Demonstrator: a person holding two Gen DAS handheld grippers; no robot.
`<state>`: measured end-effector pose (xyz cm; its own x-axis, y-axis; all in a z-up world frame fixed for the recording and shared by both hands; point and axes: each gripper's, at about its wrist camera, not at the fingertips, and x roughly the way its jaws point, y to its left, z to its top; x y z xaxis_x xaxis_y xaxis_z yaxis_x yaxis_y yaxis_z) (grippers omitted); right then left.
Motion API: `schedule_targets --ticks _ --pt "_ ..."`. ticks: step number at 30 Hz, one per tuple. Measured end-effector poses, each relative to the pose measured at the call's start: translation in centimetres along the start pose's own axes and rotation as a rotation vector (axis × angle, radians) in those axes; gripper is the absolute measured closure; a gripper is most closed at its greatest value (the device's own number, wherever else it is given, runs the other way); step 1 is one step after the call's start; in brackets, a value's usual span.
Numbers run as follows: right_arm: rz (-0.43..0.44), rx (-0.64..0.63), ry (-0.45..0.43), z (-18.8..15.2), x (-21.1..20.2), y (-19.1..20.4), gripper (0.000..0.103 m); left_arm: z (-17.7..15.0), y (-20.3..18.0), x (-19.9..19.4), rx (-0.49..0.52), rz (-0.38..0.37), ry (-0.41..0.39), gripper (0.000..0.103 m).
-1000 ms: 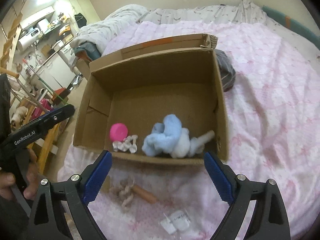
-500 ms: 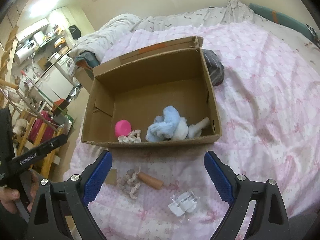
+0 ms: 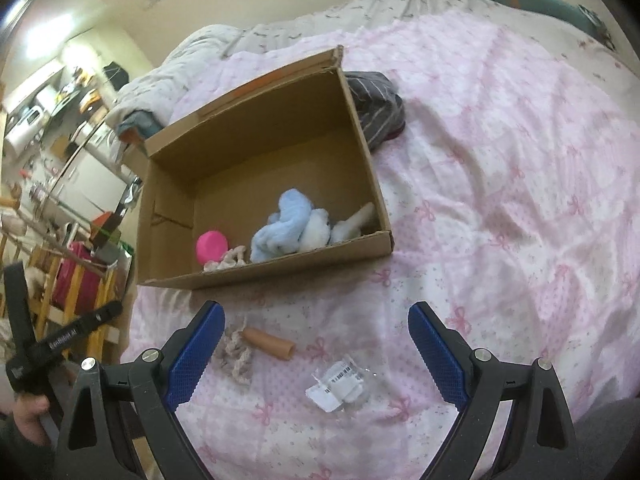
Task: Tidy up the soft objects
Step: 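Withdraw both tools from the box back over the remaining items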
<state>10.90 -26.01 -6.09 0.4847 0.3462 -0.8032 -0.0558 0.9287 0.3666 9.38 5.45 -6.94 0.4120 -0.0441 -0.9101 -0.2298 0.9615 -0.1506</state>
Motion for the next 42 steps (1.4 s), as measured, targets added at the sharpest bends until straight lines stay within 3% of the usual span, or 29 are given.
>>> schedule_targets --ticks 5,11,13,14,15,17,18,20,25,32,36,38,42 --pt "-0.014 -0.017 0.028 0.1 1.1 0.5 0.004 -1.1 -2.5 3.7 0.078 -0.041 0.137 0.032" --pt "-0.025 0.007 0.059 0.1 1.9 -0.1 0.004 -1.9 -2.2 8.3 -0.052 -0.097 0.26 0.04" --pt "-0.026 0.019 0.062 0.1 2.0 -0.4 0.004 -1.6 -2.4 8.7 -0.056 -0.102 0.249 0.042" --pt "-0.027 0.023 0.064 0.1 2.1 -0.6 0.004 -1.5 -2.5 8.7 -0.054 -0.106 0.238 0.053" --pt "-0.029 0.026 0.066 0.1 2.2 -0.6 0.004 -1.4 -2.6 8.6 -0.05 -0.112 0.233 0.071" --pt "-0.033 0.025 0.071 0.1 2.4 -0.6 0.004 -1.3 -3.0 8.6 -0.032 -0.123 0.253 0.075" --pt "-0.035 0.022 0.073 0.1 2.5 -0.6 0.004 -1.3 -3.1 8.4 -0.025 -0.126 0.25 0.085" --pt "-0.037 0.019 0.079 0.2 2.7 -0.5 0.004 -1.2 -3.2 8.1 -0.016 -0.132 0.252 0.093" --pt "-0.039 0.016 0.086 0.2 3.0 -0.4 0.004 -1.0 -3.0 5.9 0.008 -0.148 0.233 0.095" --pt "-0.011 0.064 0.129 0.1 3.3 -1.4 0.004 0.6 -4.1 -0.7 0.143 -0.095 0.106 0.095" --pt "0.031 0.107 0.268 -0.6 5.5 -1.9 0.005 0.7 -4.1 -3.4 0.232 -0.037 0.035 0.095" --pt "-0.001 0.088 0.314 -1.1 6.4 -1.6 0.011 0.5 -3.8 -3.6 0.249 -0.017 0.017 0.095" --pt "-0.117 0.031 0.368 -1.8 7.7 -1.1 0.011 -0.5 -3.0 -2.2 0.236 -0.007 0.026 0.095"
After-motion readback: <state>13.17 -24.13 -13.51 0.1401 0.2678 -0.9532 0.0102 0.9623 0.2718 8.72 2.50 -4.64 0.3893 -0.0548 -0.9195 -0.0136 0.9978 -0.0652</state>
